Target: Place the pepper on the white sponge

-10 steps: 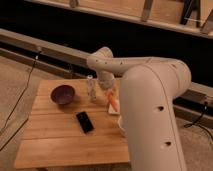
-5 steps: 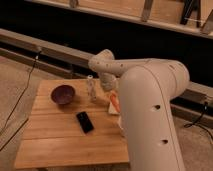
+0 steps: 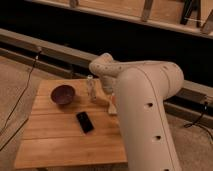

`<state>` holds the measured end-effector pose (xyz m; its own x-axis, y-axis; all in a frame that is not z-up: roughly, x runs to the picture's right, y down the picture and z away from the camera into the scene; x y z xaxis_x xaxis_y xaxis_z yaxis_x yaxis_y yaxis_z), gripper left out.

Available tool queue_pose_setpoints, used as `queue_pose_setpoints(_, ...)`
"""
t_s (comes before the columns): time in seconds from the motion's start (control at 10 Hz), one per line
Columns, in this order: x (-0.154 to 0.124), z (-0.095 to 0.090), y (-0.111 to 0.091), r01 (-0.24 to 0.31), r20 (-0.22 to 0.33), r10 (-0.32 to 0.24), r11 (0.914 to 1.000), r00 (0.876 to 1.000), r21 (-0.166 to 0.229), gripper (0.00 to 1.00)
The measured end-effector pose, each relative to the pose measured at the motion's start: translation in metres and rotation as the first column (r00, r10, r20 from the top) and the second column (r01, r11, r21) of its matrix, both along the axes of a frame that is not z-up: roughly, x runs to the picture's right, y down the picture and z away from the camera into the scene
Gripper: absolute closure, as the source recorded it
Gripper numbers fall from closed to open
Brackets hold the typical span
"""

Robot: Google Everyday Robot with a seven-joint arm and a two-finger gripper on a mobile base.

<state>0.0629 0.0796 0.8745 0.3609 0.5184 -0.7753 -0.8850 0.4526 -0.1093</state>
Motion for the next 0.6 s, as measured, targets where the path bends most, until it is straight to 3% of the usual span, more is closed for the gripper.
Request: queue_pose_setpoints(0.6,0.000,0.018,0.012,0.030,-0.021,-0.031,0.9987,0.999,-0.040,1.00)
